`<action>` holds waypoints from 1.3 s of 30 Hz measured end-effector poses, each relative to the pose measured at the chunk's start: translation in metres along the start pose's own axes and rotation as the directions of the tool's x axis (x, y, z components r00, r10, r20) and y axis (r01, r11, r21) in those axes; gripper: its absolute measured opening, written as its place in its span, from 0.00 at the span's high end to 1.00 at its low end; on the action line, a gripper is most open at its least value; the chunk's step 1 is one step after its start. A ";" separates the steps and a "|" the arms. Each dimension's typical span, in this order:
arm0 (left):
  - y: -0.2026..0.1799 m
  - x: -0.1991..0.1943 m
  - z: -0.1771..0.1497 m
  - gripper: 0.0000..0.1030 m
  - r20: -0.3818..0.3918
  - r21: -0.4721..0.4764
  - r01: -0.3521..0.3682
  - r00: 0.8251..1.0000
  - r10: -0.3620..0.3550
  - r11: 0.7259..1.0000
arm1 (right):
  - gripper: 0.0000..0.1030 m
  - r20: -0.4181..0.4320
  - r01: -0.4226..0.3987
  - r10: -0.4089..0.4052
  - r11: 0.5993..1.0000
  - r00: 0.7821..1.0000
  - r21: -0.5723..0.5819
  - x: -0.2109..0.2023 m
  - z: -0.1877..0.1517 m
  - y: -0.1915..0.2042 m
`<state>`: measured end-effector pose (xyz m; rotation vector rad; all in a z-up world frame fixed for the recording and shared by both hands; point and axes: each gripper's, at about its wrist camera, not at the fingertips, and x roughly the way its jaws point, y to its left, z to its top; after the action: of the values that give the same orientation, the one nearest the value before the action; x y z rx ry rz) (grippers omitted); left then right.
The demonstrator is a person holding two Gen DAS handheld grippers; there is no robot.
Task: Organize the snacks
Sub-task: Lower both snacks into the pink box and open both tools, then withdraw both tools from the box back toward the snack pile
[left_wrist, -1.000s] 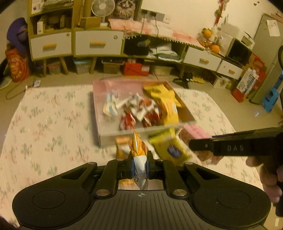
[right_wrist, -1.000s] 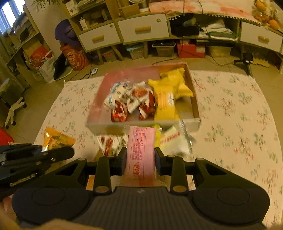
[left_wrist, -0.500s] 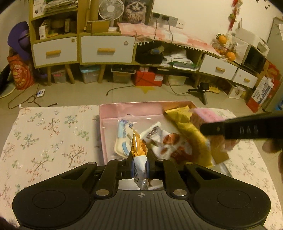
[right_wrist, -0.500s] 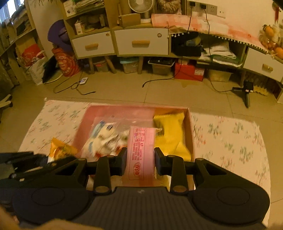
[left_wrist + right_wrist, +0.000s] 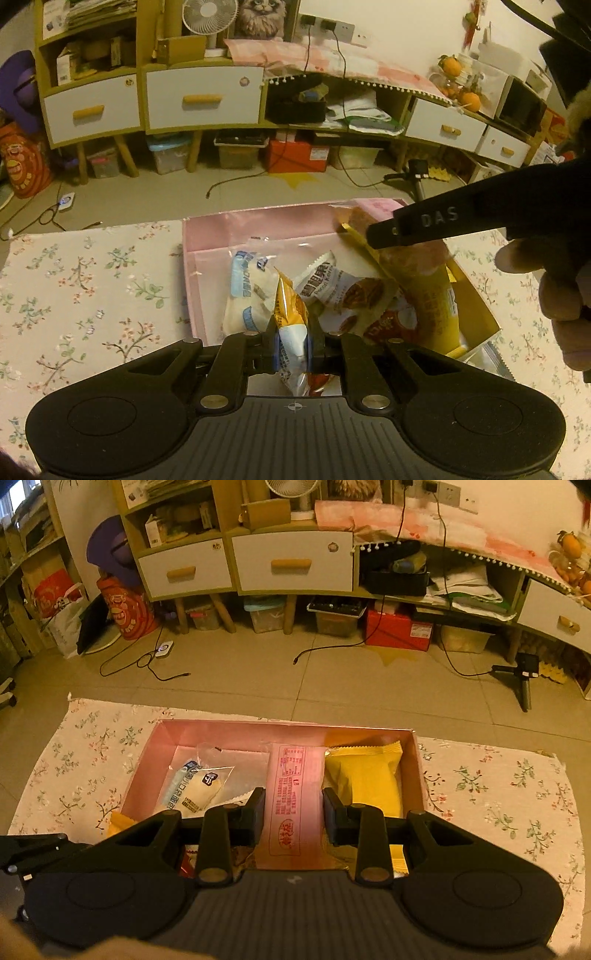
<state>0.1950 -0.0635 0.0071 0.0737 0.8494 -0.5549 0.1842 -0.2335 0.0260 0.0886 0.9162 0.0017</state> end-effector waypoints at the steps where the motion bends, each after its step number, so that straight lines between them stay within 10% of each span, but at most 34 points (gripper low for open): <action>1: 0.000 0.002 -0.001 0.89 -0.002 -0.001 0.002 1.000 -0.002 1.000 | 0.72 -0.003 0.001 -0.001 1.000 1.000 -0.004 0.001 0.000 0.001; 12: 0.007 0.009 -0.006 0.85 -0.016 -0.021 0.000 1.000 0.000 1.000 | 0.63 0.004 -0.003 0.003 1.000 1.000 -0.009 0.001 0.002 0.001; 19: 0.002 0.004 -0.005 0.40 0.002 -0.009 0.013 1.000 -0.013 1.000 | 0.38 0.031 0.001 0.000 1.000 1.000 -0.012 -0.007 0.003 0.000; 25: -0.008 -0.005 -0.002 0.26 0.005 0.022 0.017 1.000 -0.017 1.000 | 0.28 0.044 0.018 -0.017 1.000 0.999 -0.008 -0.017 0.001 -0.002; 39: -0.027 -0.047 -0.007 0.18 0.000 0.050 0.007 1.000 -0.007 0.999 | 0.19 0.051 0.036 -0.037 0.999 0.998 0.033 -0.056 -0.019 -0.016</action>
<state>0.1520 -0.0643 0.0408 0.1163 0.8355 -0.5833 0.1345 -0.2499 0.0573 0.1015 0.8666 -0.0492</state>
